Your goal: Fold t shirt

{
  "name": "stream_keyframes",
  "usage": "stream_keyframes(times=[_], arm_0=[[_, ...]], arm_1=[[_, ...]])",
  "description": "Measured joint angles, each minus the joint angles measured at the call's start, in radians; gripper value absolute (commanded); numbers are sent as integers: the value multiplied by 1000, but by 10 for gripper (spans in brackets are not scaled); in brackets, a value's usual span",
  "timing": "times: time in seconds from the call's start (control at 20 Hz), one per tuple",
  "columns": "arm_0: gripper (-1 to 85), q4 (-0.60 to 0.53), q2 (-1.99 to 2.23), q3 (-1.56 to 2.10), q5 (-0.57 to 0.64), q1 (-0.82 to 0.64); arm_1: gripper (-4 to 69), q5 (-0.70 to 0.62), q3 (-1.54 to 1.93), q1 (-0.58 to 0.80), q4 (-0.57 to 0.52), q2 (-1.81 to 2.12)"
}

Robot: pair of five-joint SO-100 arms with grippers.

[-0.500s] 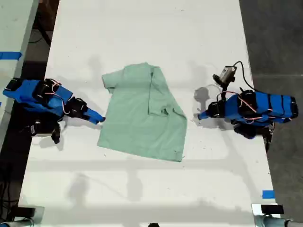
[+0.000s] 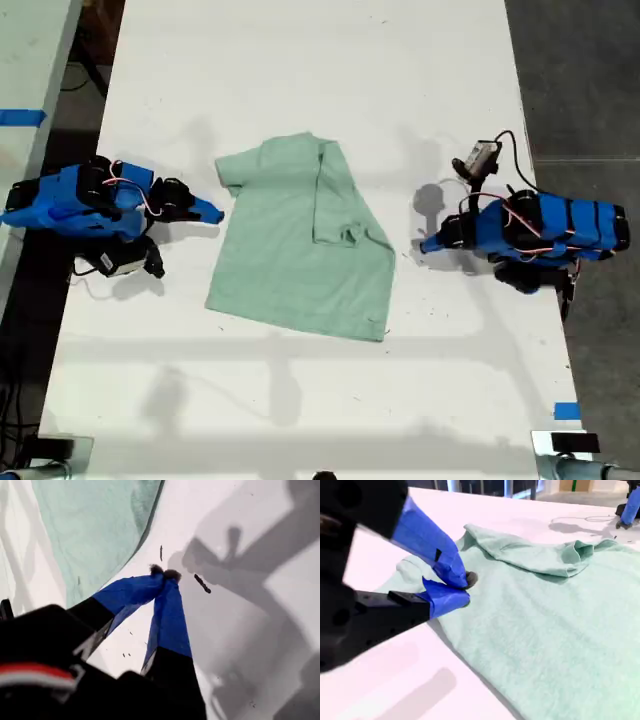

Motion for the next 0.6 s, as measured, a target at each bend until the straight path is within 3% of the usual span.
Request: stream_keyframes(times=[0.05, 0.2, 0.4, 0.6], arm_0=[[1, 2, -3, -34, 17, -23], [117, 52, -219, -221, 187, -238], [131, 40, -951, -620, 515, -575], [140, -9, -1431, -867, 641, -699]], arm_1=[[-2, 0, 0, 3, 0, 0], [-2, 0, 0, 8, 0, 0], [-2, 0, 0, 8, 0, 0], [-2, 0, 0, 8, 0, 0]])
